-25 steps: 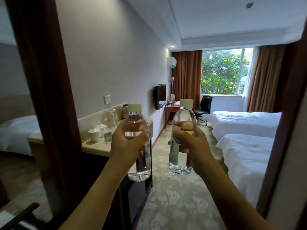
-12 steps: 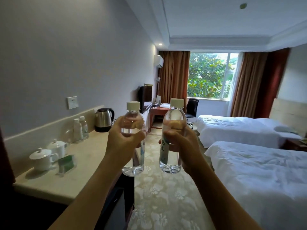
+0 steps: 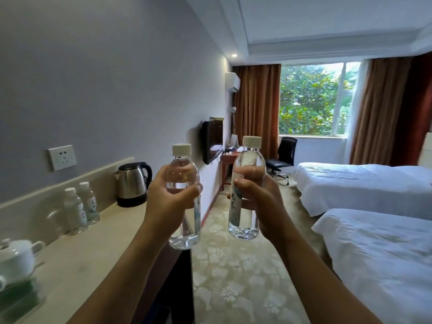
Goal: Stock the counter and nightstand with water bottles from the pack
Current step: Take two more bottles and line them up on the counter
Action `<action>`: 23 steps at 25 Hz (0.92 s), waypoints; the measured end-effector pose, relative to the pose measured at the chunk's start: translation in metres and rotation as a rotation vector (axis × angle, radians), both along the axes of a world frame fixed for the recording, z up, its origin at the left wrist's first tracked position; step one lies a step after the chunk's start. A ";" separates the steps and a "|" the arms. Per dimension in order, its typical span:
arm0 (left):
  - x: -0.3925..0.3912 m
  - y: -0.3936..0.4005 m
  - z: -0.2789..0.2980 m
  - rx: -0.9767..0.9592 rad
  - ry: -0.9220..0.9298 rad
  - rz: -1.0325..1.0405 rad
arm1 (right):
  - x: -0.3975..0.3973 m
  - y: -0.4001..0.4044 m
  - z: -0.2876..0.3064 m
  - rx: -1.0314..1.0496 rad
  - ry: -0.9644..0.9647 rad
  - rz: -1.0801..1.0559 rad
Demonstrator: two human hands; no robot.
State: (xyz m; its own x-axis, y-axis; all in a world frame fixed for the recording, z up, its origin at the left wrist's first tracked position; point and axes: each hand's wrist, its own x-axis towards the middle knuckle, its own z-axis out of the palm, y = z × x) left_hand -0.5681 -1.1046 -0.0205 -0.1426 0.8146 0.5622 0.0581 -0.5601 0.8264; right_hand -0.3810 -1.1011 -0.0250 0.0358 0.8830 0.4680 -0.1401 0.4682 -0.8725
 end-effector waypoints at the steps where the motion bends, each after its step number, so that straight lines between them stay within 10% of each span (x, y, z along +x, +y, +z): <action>1: 0.003 0.025 -0.003 0.006 0.008 0.029 | 0.002 0.032 -0.001 0.010 0.004 0.039; 23: -0.227 0.275 -0.084 -0.043 -0.105 0.950 | -0.303 0.449 -0.076 -0.034 -0.126 1.057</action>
State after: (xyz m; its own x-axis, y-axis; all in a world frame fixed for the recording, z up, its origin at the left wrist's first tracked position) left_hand -0.7956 -0.8299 -0.1048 -0.8030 0.3523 0.4808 0.3968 -0.2859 0.8722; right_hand -0.6837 -0.6517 -0.1011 -0.8036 0.4499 0.3896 -0.3692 0.1366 -0.9193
